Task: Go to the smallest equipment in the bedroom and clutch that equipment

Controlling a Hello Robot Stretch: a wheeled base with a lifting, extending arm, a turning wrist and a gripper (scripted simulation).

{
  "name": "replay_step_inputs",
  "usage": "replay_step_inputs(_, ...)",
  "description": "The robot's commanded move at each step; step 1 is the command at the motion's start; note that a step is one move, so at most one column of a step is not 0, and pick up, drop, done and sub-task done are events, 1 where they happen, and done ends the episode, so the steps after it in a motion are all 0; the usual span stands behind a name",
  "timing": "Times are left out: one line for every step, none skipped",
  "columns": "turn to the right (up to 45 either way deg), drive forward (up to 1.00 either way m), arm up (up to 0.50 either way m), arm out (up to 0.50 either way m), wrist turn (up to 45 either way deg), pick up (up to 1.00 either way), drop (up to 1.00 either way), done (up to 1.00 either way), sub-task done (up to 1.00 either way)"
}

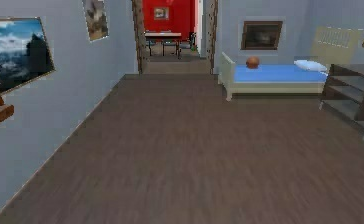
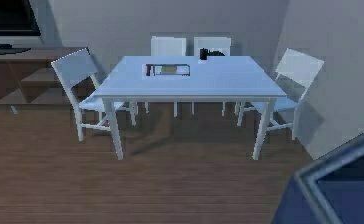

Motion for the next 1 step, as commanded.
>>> replay_step_inputs(0.0, 0.1, 0.0, 0.0, 0.0, 0.0, 0.0, 0.0, 0.0)
